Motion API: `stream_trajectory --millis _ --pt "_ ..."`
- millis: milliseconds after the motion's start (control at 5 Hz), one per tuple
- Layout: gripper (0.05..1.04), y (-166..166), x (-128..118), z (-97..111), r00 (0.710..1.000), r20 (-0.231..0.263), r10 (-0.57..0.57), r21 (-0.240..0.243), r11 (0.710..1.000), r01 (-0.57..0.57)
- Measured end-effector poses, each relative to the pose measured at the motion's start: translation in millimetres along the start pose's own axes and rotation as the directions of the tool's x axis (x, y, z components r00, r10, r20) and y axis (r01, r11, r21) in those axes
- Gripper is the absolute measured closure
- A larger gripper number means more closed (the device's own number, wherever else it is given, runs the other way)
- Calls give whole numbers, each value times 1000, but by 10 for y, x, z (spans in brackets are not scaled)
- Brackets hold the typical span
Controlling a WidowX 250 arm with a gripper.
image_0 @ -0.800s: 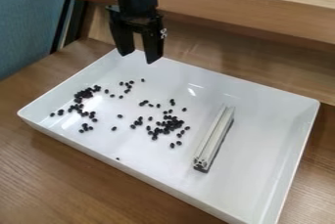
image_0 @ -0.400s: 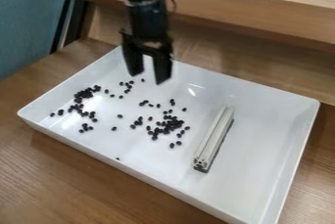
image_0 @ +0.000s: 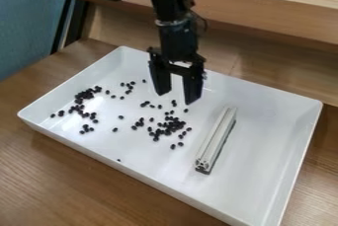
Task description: Sweep into pile
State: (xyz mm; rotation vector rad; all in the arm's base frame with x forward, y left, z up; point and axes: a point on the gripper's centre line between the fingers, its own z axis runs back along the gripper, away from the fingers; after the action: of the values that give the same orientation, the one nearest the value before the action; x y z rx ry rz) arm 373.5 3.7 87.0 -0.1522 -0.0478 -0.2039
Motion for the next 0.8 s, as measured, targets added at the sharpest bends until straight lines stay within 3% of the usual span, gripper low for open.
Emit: stream_trajectory --millis 400,800 --pt "84 -305 -46 -194 993 -33 111 -7 994 -111" --pt "84 -550 -4 -264 990 -23 141 9 990 -141"
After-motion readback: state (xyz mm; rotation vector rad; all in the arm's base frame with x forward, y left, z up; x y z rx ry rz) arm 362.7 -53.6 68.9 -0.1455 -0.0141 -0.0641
